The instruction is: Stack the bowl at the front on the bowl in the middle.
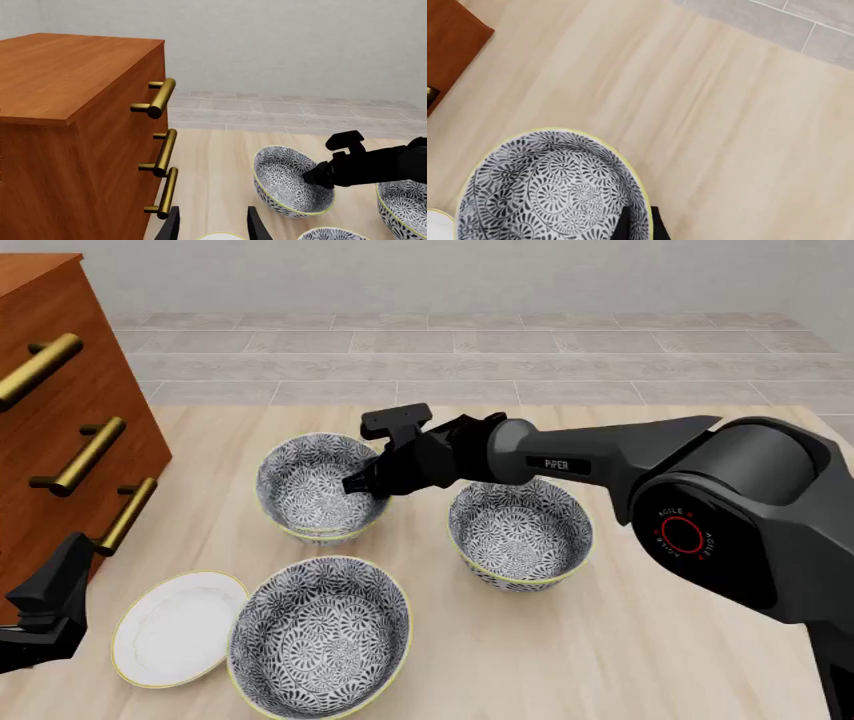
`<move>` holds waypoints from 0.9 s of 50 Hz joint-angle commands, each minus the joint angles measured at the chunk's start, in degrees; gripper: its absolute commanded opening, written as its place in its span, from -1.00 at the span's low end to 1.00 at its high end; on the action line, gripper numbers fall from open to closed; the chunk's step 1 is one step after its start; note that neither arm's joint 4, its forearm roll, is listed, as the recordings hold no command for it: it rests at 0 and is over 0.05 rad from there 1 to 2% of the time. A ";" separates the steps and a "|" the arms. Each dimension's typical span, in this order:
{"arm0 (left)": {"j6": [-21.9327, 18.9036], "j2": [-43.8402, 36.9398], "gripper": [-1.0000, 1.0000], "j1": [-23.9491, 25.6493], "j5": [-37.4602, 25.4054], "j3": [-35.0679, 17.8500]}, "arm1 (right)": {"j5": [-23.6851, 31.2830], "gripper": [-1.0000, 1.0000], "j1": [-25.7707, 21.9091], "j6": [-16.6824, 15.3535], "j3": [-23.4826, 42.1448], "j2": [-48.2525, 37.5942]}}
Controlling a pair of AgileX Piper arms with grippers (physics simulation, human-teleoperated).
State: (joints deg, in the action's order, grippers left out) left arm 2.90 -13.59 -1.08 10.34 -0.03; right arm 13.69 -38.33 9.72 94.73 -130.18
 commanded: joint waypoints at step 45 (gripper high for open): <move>-0.15 1.39 1.00 0.42 -1.15 -0.01 | 1.65 -1.00 -0.55 2.05 -2.51 13.68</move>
State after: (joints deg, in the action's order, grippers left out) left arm 2.80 -12.62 -0.75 9.52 -0.04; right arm 14.57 -39.09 11.62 92.47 -120.54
